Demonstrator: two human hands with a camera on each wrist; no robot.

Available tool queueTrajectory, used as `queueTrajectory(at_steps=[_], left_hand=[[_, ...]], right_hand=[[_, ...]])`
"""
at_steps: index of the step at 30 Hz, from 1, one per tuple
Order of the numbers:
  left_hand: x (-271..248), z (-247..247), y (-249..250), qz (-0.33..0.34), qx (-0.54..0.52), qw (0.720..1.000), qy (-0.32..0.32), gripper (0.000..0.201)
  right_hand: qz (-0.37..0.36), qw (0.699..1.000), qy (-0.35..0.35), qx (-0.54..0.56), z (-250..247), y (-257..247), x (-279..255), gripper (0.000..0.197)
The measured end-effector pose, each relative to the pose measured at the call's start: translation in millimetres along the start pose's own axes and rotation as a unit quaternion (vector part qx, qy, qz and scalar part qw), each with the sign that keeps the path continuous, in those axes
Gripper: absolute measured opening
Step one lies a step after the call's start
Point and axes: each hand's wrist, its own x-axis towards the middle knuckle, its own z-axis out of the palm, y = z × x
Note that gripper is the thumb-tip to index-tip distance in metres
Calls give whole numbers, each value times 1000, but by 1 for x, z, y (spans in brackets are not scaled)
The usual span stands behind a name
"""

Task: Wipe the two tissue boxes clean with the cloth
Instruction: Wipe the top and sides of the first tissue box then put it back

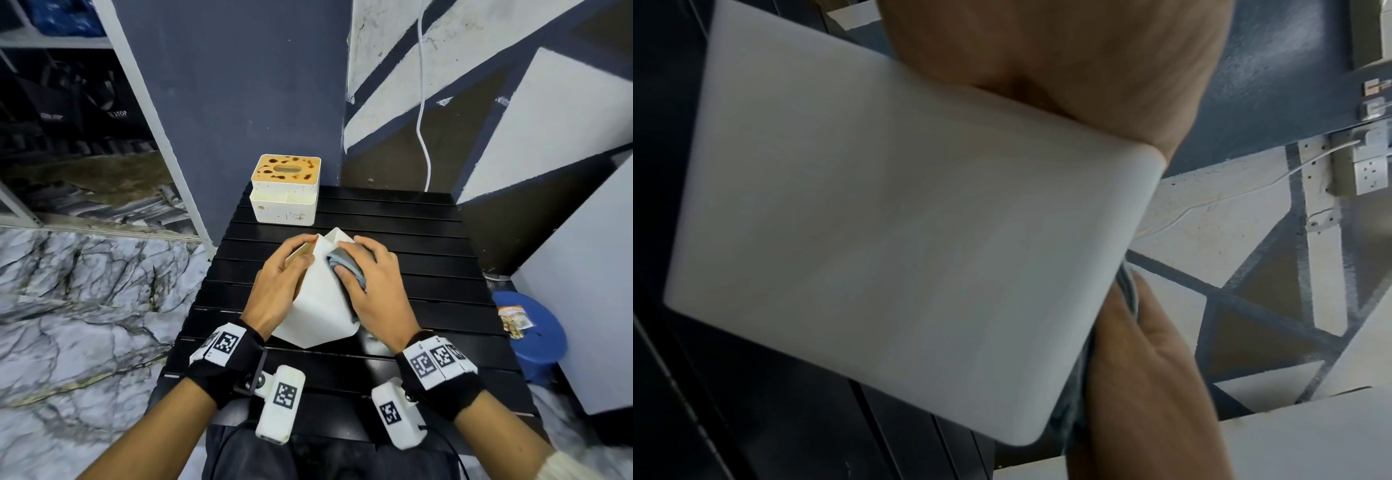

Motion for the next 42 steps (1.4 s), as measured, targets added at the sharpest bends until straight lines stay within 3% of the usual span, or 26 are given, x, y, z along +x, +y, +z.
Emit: queueTrajectory(at_steps=[9,14,24,30,34,42], left_hand=[[-1,-2,1,11,14,1000,1,35],[-1,-5,0,19,1,1000,-2,36],[-1,-1,-1,4,-6,1000,-4,28],[-3,-1,-1,5,4,1000,-13,28],[-1,2,-2,4,-6,999,-32,30],[1,-3,-3,-13,-7,1000,-26,28]], right_hand=[[4,1000,-5,-8,0,-4,28,38],[-54,998,-13,-11,4,-17,11,39],[33,999,-25,8,-4,16,48,36],[16,1000,-4,5,-5,18,18,37],[1,1000,-10,14,-5,14,33,37],[65,994,-42,80,-20,25,46,27]])
